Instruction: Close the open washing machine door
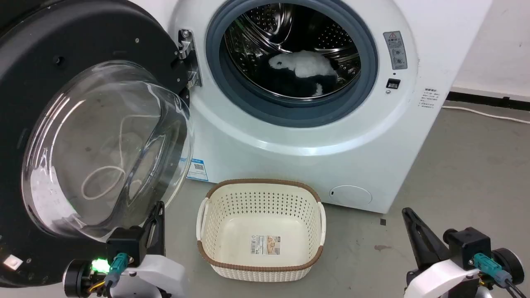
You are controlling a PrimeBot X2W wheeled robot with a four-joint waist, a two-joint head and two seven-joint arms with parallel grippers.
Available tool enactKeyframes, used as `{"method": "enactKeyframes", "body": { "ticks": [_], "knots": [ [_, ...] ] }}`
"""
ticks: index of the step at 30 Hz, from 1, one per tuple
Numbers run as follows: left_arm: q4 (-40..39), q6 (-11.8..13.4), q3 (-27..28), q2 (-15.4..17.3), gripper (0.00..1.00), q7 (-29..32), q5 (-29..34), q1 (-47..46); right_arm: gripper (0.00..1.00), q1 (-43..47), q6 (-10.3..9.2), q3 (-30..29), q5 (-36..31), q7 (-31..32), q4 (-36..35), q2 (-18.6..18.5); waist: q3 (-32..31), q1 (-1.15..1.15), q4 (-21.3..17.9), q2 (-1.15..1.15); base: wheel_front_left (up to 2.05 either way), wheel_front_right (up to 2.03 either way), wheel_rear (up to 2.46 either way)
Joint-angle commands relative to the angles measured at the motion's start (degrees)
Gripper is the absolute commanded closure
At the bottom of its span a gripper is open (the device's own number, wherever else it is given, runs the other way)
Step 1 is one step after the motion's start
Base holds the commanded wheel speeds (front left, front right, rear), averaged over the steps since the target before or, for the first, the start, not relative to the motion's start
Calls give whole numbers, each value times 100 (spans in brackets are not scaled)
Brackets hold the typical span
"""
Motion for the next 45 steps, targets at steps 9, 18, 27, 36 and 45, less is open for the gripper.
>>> {"method": "enactKeyframes", "body": {
  "ticks": [9, 18, 27, 36, 45],
  "knots": [
    [-25, 16, 6, -1, 100, 2, 15, 78, 100, -80, 5, -2, -44, 4, -26, -3, 0, 0, 0, -1, 0, 0, 0],
    [-25, 16, 6, -1, 100, 2, 15, 78, 100, -80, 5, -2, -44, 4, -26, -3, 0, 0, 0, 0, 0, 0, 0],
    [-25, 16, 6, -1, 100, 2, 15, 78, 100, -80, 5, -2, -44, 4, -26, -3, 0, 0, 0, 0, 0, 0, 0],
    [-25, 16, 6, -1, 100, 2, 15, 78, 100, -80, 5, -2, -44, 4, -26, -3, 0, 0, 0, 0, 0, 0, 0],
    [10, -8, -9, 0, 0, -24, -34, 12, 0, 17, 0, 13, 41, -25, 19, 0, 0, 0, 2, 0, 0, 0, 0]
  ]
}}
